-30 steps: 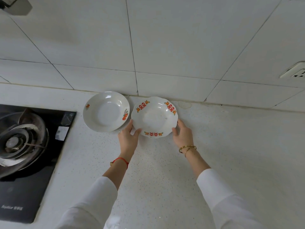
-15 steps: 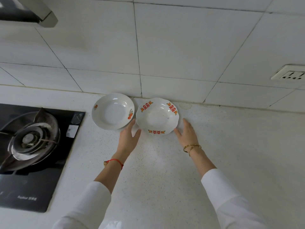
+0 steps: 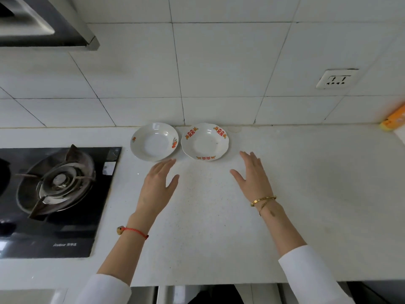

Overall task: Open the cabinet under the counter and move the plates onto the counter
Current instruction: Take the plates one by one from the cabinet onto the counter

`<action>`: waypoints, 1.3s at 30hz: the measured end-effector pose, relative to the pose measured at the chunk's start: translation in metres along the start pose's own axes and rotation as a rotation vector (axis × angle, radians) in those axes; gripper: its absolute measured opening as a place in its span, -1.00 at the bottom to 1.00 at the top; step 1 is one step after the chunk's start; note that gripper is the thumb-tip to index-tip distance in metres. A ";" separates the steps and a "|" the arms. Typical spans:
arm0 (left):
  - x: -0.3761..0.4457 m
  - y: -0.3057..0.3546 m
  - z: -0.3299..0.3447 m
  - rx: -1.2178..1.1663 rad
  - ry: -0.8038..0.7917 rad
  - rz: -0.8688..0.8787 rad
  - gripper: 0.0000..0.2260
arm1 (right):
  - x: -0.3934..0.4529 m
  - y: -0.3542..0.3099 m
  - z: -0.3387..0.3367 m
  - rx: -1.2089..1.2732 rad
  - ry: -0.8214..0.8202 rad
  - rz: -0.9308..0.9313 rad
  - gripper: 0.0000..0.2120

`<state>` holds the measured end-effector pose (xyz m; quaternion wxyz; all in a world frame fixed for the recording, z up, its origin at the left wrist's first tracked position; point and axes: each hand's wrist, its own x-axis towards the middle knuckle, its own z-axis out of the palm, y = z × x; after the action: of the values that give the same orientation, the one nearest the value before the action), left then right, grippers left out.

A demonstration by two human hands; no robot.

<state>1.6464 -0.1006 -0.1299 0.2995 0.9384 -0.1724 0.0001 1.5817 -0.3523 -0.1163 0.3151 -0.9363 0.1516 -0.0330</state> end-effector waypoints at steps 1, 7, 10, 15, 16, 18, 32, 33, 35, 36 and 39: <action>-0.009 0.002 -0.004 0.007 0.005 0.020 -0.57 | -0.013 -0.002 -0.004 0.005 0.011 0.006 -0.45; -0.064 0.013 -0.021 0.015 0.035 0.080 -0.58 | -0.081 -0.013 -0.023 0.026 0.079 0.011 -0.47; -0.090 0.019 -0.028 0.018 0.068 0.107 -0.59 | -0.112 -0.016 -0.031 0.025 0.098 0.007 -0.48; -0.134 0.035 -0.035 0.025 0.116 0.117 -0.60 | -0.155 -0.012 -0.038 0.009 0.118 -0.042 -0.49; -0.144 0.039 -0.035 0.031 0.124 0.117 -0.60 | -0.164 -0.011 -0.039 0.007 0.119 -0.054 -0.49; -0.166 0.048 -0.034 0.040 0.142 0.110 -0.60 | -0.183 -0.005 -0.043 0.009 0.118 -0.074 -0.49; -0.368 0.138 0.005 -0.017 0.170 -0.022 -0.61 | -0.357 0.082 -0.073 0.052 0.002 -0.084 -0.49; -0.381 0.144 0.008 -0.016 0.167 -0.029 -0.61 | -0.368 0.089 -0.073 0.051 -0.005 -0.075 -0.48; -0.406 0.153 0.013 -0.009 0.157 -0.033 -0.61 | -0.390 0.102 -0.075 0.044 -0.017 -0.064 -0.48; -0.418 0.157 0.015 -0.004 0.152 -0.034 -0.61 | -0.400 0.107 -0.076 0.046 -0.018 -0.062 -0.48; -0.446 0.167 0.020 -0.006 0.149 -0.043 -0.62 | -0.423 0.120 -0.076 0.021 -0.009 -0.070 -0.48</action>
<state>1.1708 -0.0941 -0.0985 0.3141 0.9384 -0.1293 0.0629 1.1356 -0.3579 -0.1132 0.3245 -0.9377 0.1169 -0.0412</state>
